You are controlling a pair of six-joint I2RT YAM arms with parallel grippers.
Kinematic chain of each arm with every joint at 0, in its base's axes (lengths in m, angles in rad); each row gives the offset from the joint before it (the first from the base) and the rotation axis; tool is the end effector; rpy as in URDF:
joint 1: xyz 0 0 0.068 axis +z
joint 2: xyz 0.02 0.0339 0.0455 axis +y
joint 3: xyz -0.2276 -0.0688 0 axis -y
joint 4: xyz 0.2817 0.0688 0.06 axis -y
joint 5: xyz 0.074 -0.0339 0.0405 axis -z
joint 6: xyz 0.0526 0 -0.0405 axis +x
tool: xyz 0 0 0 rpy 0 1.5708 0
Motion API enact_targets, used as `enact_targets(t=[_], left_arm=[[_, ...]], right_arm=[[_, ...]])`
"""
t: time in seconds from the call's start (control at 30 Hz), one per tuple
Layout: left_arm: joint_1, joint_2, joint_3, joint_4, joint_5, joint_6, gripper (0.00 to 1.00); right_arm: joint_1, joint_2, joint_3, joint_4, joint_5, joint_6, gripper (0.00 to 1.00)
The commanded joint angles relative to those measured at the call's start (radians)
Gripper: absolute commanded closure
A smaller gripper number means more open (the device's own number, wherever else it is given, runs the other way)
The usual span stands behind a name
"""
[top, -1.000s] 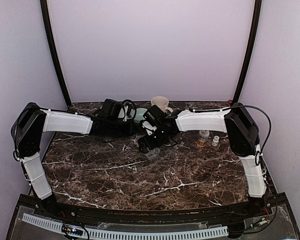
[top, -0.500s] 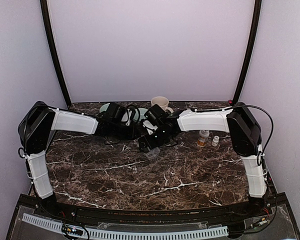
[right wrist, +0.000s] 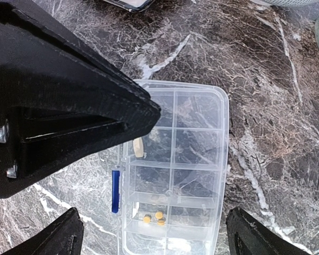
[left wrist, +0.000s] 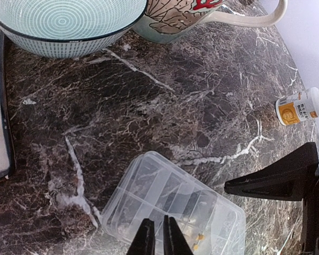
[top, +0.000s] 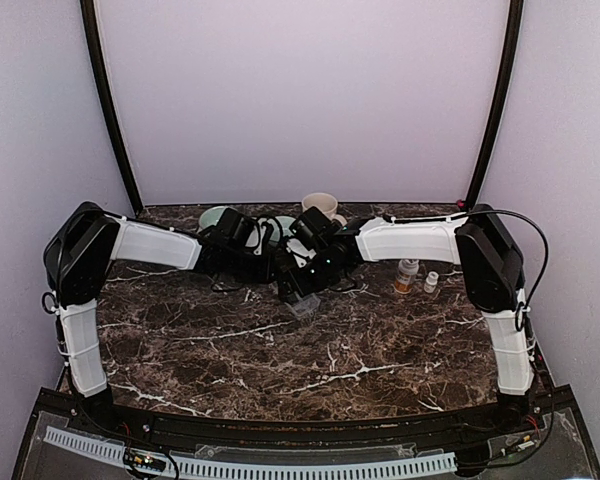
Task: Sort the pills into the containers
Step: Close the lid of the pill container.
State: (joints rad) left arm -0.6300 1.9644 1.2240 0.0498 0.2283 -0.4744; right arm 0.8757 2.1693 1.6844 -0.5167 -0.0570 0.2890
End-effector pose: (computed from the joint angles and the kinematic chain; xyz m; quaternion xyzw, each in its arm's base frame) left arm 0.3584 -0.2761 0.0982 0.1182 0.8923 -0.3098 0.3063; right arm 0.3138 0.3810 0.1167 -0.2851 0.9161 0.1772 0.2194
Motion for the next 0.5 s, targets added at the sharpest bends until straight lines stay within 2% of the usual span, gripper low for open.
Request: enact_targets(t=[0.0, 0.47], left_arm=[[0.009, -0.001, 0.001, -0.028, 0.004, 0.016, 0.92], [0.009, 0.027, -0.029, -0.021, 0.028, 0.009, 0.92]], right_arm=[[-0.006, -0.022, 0.003, 0.021, -0.015, 0.000, 0.06], [-0.005, 0.019, 0.053, -0.008, 0.002, -0.010, 0.05]])
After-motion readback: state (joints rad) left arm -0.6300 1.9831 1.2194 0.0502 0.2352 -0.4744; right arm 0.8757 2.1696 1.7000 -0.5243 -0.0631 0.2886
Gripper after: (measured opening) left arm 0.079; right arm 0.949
